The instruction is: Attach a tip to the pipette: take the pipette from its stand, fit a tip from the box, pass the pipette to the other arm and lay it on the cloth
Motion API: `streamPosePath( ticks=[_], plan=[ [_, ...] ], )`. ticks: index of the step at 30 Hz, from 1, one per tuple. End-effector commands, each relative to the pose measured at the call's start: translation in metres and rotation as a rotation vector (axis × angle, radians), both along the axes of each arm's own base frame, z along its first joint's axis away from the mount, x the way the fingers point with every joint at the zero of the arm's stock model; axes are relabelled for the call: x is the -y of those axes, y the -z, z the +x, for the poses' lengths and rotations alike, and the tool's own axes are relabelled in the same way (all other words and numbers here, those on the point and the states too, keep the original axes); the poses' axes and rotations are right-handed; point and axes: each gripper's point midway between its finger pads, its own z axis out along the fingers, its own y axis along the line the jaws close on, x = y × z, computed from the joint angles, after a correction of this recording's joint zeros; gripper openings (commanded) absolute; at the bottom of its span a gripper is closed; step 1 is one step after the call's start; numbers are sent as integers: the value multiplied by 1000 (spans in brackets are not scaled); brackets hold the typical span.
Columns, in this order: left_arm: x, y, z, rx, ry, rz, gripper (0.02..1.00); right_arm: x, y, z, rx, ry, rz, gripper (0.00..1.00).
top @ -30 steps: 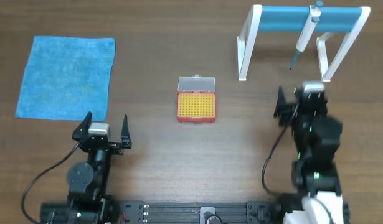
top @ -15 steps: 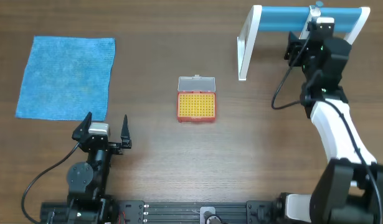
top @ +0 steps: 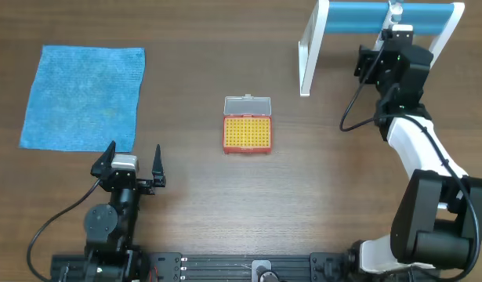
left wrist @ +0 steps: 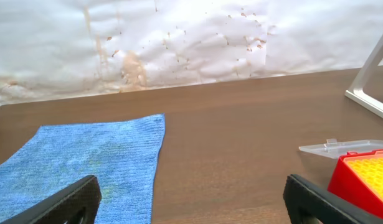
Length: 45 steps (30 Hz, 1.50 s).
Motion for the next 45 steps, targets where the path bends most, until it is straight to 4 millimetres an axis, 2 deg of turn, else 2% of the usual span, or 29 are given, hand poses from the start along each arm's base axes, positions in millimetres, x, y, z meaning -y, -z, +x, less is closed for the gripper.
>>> streamPosePath(
  ticks=[1, 5, 6, 7, 8, 14, 17, 21, 24, 25, 27, 29, 30, 32, 33, 35, 36, 38, 40, 41, 42, 43, 45],
  plan=[
    [0, 2, 0, -5, 1, 16, 947, 8, -5, 13, 21, 17, 9, 722],
    [0, 2, 0, -5, 1, 16, 947, 9, -7, 16, 25, 17, 8, 720],
    [0, 2, 0, -5, 1, 16, 947, 8, -6, 15, 18, 17, 10, 496],
    [0, 2, 0, -5, 1, 16, 947, 8, -5, 15, 14, 17, 10, 137],
    [0, 2, 0, -5, 1, 16, 947, 8, -4, 14, 9, 17, 12, 77],
    [0, 2, 0, -5, 1, 16, 947, 5, -4, 13, 4, 11, 12, 73],
    [0, 2, 0, -5, 1, 16, 947, -6, -26, 8, 32, -9, 7, 73],
    [0, 2, 0, -5, 1, 16, 947, -13, -96, -13, 156, -18, -20, 73],
    [0, 2, 0, -5, 1, 16, 947, -17, -134, -28, 232, -32, -62, 73],
    [0, 2, 0, -5, 1, 16, 947, -23, -140, -33, 237, -42, -62, 73],
    [0, 2, 0, -5, 1, 16, 947, -54, -143, -46, 214, -142, -35, 75],
    [0, 2, 0, -5, 1, 16, 947, -109, -141, -63, 214, -322, 6, 73],
    [0, 2, 0, -5, 1, 16, 947, -145, -140, -76, 263, -443, 12, 75],
    [0, 2, 0, -5, 1, 16, 947, -186, -139, -95, 430, -546, 2, 73],
    [0, 2, 0, -5, 1, 16, 947, -198, -136, -105, 510, -567, 13, 73],
    [0, 2, 0, -5, 1, 16, 945, -210, -114, -122, 587, -572, 57, 73],
    [0, 2, 0, -5, 1, 16, 947, -214, -91, -127, 557, -582, 84, 75],
    [0, 2, 0, -5, 1, 16, 947, -220, -68, -126, 510, -591, 135, 75],
    [0, 2, 0, -5, 1, 16, 947, -244, -73, -135, 577, -699, 165, 73],
    [0, 2, 0, -5, 1, 16, 947, -255, -68, -137, 572, -737, 173, 71],
    [0, 2, 0, -5, 1, 16, 947, -266, -57, -140, 537, -769, 190, 73],
    [0, 2, 0, -5, 1, 16, 947, -285, -36, -146, 453, -819, 260, 73],
    [0, 2, 0, -5, 1, 16, 947, -301, -25, -156, 425, -878, 274, 73]
  ],
)
